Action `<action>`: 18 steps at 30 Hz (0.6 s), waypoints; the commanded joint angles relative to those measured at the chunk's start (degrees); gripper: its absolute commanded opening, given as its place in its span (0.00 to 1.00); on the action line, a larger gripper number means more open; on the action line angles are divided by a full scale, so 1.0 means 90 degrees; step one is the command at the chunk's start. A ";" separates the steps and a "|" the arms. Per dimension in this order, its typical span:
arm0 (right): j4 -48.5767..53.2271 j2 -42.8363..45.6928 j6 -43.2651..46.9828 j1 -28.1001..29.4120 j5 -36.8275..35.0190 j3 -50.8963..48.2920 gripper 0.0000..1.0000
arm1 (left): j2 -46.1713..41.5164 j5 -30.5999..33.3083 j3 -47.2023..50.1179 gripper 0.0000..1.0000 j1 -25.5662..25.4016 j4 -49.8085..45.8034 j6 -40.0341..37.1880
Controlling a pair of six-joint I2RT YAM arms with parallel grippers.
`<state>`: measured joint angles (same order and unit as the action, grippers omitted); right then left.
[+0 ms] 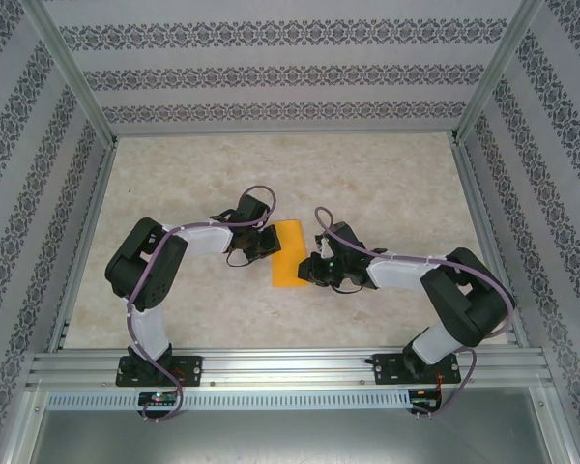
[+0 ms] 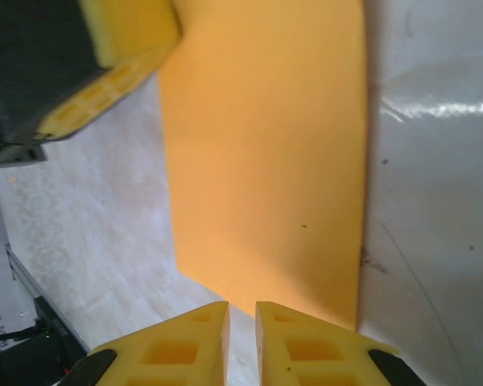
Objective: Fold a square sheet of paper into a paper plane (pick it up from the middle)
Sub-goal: Fold the square sheet of paper in half at the center of the table.
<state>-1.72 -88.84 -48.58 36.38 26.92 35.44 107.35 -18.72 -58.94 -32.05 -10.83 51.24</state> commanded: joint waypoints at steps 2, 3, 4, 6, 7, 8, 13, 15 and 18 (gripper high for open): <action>-0.0122 -0.0203 -0.0072 0.0068 -0.0035 -0.0148 0.17 | 0.0263 0.0315 -0.0005 0.04 -0.0073 -0.0589 -0.0176; -0.0119 -0.0300 -0.0074 0.0074 -0.0043 -0.0150 0.17 | 0.0265 0.0305 -0.0010 0.04 -0.0071 -0.0590 -0.0176; -0.0126 -0.0423 -0.0085 0.0082 -0.0061 -0.0171 0.17 | 0.0254 0.0307 -0.0014 0.04 -0.0071 -0.0585 -0.0181; -0.0135 -0.0617 -0.0089 0.0090 -0.0076 -0.0207 0.17 | 0.0260 0.0322 -0.0028 0.04 -0.0077 -0.0603 -0.0196; -0.0092 -0.0670 -0.0079 0.0096 -0.0092 -0.0191 0.17 | 0.0260 0.0321 -0.0024 0.04 -0.0074 -0.0613 -0.0202; 0.0022 -0.0681 -0.0057 0.0097 -0.0107 -0.0141 0.16 | 0.0253 0.0315 -0.0030 0.04 -0.0074 -0.0613 -0.0214; 0.0599 -0.0082 0.0153 -0.0051 -0.0278 0.0362 0.16 | 0.0248 0.0344 -0.0044 0.04 -0.0073 -0.0674 -0.0272; 0.0670 0.0043 0.0247 -0.0279 -0.0301 0.0642 0.16 | 0.0245 0.0354 -0.0043 0.04 -0.0084 -0.0681 -0.0285; 0.0423 -0.0194 0.0320 -0.0599 -0.0074 0.1099 0.16 | 0.0255 0.0357 -0.0037 0.04 -0.0083 -0.0679 -0.0290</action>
<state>3.20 -90.67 -47.70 33.06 26.24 41.15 107.44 -18.33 -59.46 -32.08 -11.79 49.95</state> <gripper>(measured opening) 0.165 0.067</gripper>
